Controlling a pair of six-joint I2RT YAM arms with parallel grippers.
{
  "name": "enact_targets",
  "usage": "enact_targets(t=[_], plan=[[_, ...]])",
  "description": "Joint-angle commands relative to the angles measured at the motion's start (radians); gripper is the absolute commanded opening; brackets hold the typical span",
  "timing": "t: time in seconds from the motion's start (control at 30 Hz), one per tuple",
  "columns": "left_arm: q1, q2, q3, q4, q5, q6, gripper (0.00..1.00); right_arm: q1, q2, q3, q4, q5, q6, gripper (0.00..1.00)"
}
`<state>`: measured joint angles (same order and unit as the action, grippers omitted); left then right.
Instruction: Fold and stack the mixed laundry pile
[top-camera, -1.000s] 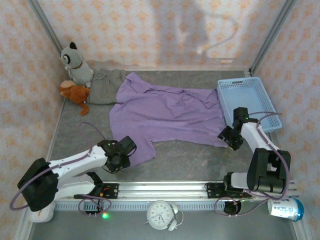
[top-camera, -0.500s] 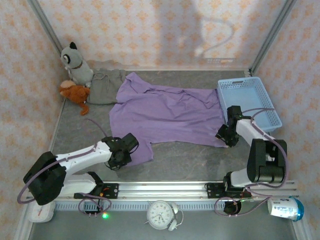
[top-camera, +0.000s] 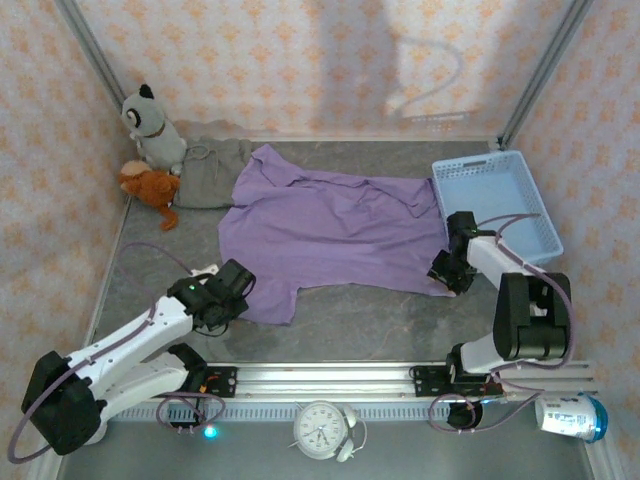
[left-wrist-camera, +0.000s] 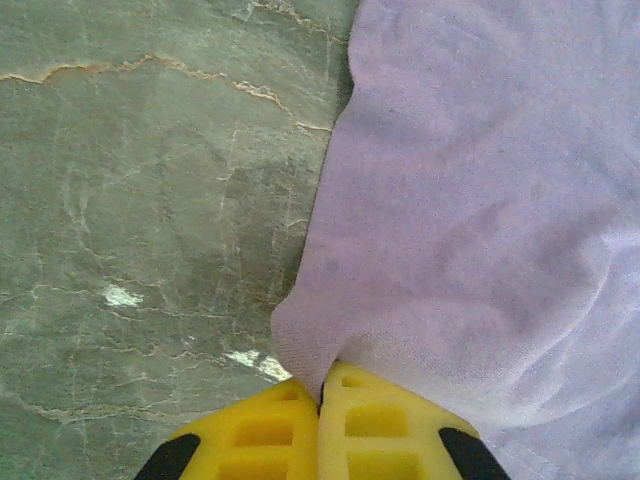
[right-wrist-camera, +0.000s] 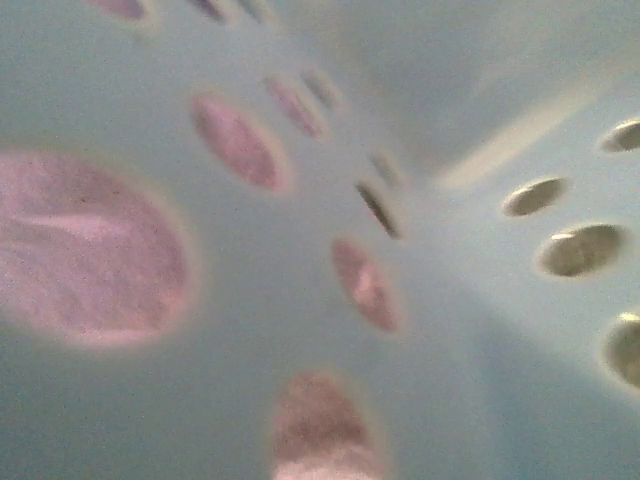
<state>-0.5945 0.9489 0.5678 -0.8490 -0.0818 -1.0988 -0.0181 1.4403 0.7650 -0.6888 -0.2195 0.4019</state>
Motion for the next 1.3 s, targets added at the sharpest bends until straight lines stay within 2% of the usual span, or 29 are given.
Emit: enact_targets(t=[0.0, 0.1, 0.23, 0.53, 0.6, 0.67, 0.73, 0.8, 0.93, 1.13, 1.27], plan=[[0.010, 0.030, 0.055, -0.043, -0.055, 0.019, 0.00, 0.009, -0.054, 0.017, -0.094, 0.034, -0.016, 0.54], [0.013, 0.045, 0.063, -0.048, -0.065, 0.027, 0.00, 0.024, -0.101, 0.012, -0.104, 0.032, -0.008, 0.57], [0.027, 0.022, 0.055, -0.051, -0.075, 0.020, 0.00, 0.030, -0.132, -0.027, -0.092, -0.008, 0.037, 0.55], [0.068, 0.005, 0.078, -0.050, -0.083, 0.045, 0.00, 0.046, -0.055, -0.095, 0.012, -0.062, 0.104, 0.50], [0.076, 0.018, 0.090, -0.053, -0.084, 0.055, 0.00, 0.053, -0.027, -0.093, 0.031, -0.063, 0.109, 0.47], [0.083, 0.026, 0.101, -0.053, -0.083, 0.064, 0.00, 0.056, 0.004, -0.092, 0.047, -0.052, 0.113, 0.38], [0.093, 0.027, 0.109, -0.052, -0.081, 0.070, 0.00, 0.057, 0.018, -0.087, 0.043, -0.034, 0.110, 0.36], [0.100, 0.024, 0.117, -0.055, -0.080, 0.075, 0.00, 0.060, 0.002, -0.073, 0.026, -0.020, 0.099, 0.38], [0.113, 0.020, 0.129, -0.061, -0.083, 0.090, 0.00, 0.094, -0.075, -0.030, -0.033, 0.034, 0.076, 0.51], [0.131, 0.025, 0.119, -0.049, -0.072, 0.094, 0.00, 0.176, -0.151, 0.004, -0.078, 0.112, 0.094, 0.52], [0.138, 0.027, 0.114, -0.040, -0.071, 0.096, 0.00, 0.225, -0.132, -0.005, -0.068, 0.112, 0.116, 0.52]])
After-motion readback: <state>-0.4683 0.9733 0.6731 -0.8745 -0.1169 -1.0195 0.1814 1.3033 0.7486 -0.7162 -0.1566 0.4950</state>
